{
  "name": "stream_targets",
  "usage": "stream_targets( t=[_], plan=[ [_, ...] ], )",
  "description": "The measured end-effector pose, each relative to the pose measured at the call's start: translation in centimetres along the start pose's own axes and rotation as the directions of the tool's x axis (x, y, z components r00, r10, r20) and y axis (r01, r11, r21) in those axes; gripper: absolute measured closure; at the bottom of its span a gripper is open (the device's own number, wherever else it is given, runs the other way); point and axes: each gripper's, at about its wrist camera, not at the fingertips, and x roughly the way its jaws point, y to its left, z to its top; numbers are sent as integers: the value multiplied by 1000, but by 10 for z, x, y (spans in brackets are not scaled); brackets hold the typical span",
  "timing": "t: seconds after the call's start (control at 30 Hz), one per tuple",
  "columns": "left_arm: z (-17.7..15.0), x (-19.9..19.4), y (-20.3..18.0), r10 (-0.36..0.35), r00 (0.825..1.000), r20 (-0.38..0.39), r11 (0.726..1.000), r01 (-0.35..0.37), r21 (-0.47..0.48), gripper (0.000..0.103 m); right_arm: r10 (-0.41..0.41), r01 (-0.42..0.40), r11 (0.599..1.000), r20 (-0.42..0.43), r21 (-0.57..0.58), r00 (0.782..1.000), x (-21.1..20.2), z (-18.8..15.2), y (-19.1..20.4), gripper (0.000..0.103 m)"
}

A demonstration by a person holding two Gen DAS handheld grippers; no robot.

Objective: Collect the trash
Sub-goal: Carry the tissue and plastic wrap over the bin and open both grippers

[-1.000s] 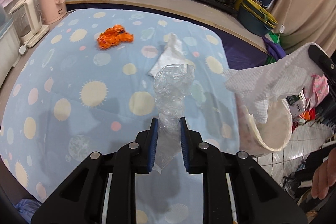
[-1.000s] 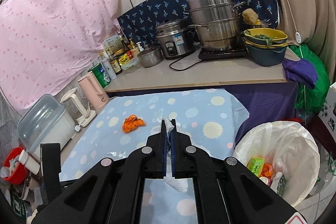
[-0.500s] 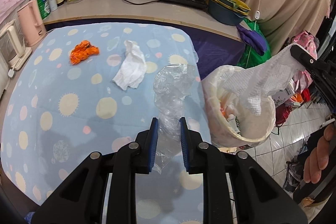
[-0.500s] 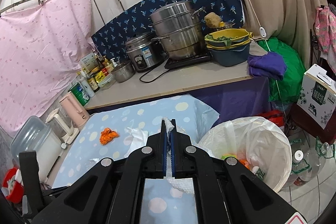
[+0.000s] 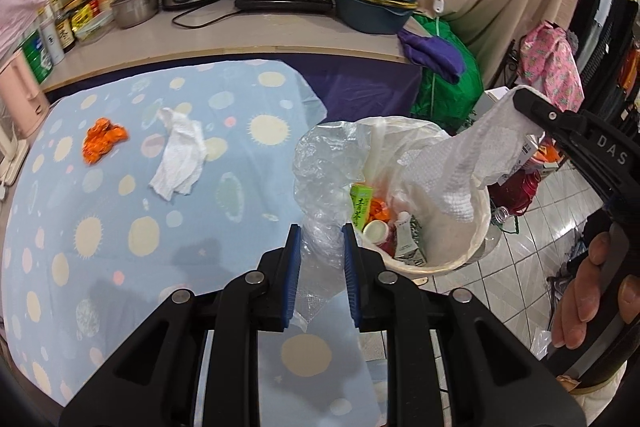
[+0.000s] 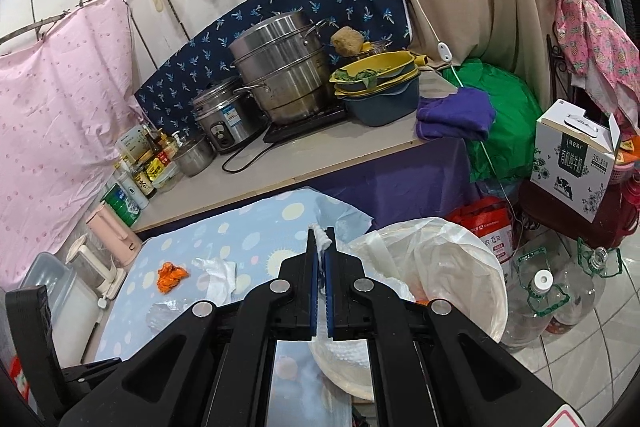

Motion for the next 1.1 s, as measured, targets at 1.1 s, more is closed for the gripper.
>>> stream_targets(
  t=[1.1],
  plan=[
    [29, 45, -83, -15, 999, -46, 989, 21, 143, 83, -64, 67, 993, -33, 101, 997, 24, 0, -59, 100]
  ],
)
